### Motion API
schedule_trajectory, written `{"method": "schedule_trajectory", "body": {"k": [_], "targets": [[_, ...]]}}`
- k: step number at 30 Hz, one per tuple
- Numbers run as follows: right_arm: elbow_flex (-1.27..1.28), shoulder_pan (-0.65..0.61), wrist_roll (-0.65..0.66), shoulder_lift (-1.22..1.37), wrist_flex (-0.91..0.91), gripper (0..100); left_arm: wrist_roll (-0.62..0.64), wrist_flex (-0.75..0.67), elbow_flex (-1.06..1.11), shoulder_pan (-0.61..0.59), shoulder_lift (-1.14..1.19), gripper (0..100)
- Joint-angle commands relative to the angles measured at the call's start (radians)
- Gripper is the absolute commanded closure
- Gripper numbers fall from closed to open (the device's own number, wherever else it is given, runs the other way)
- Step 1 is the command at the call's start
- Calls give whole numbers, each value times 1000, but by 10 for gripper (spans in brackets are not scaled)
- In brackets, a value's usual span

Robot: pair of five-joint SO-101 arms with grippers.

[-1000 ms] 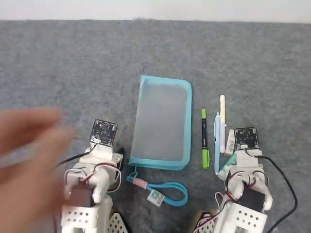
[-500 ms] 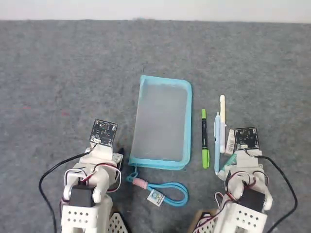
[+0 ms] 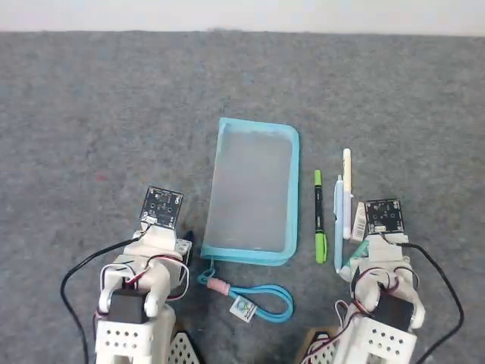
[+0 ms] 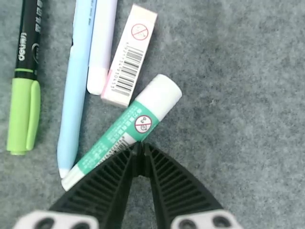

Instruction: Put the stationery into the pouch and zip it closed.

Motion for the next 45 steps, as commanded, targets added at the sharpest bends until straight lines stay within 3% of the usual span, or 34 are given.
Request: {"method": "schedule_trajectory", "body": {"k": [1, 12, 26, 33, 39, 45], "targets": [[18, -7, 6, -16, 5, 990, -6, 6, -5, -5, 0, 855], [-9, -2, 11, -18, -165, 990, -6, 6, -5, -5, 0, 855], [-265, -7, 75, 45, -79, 988, -6, 6, -5, -5, 0, 855], [-456, -7, 75, 441, -156, 988, -6, 6, -5, -5, 0, 855], [-718, -2, 71, 892, -105, 988, -6, 6, -5, -5, 0, 855], [-951, -5, -32, 1184, -50, 988, -6, 6, -5, -5, 0, 855]]}}
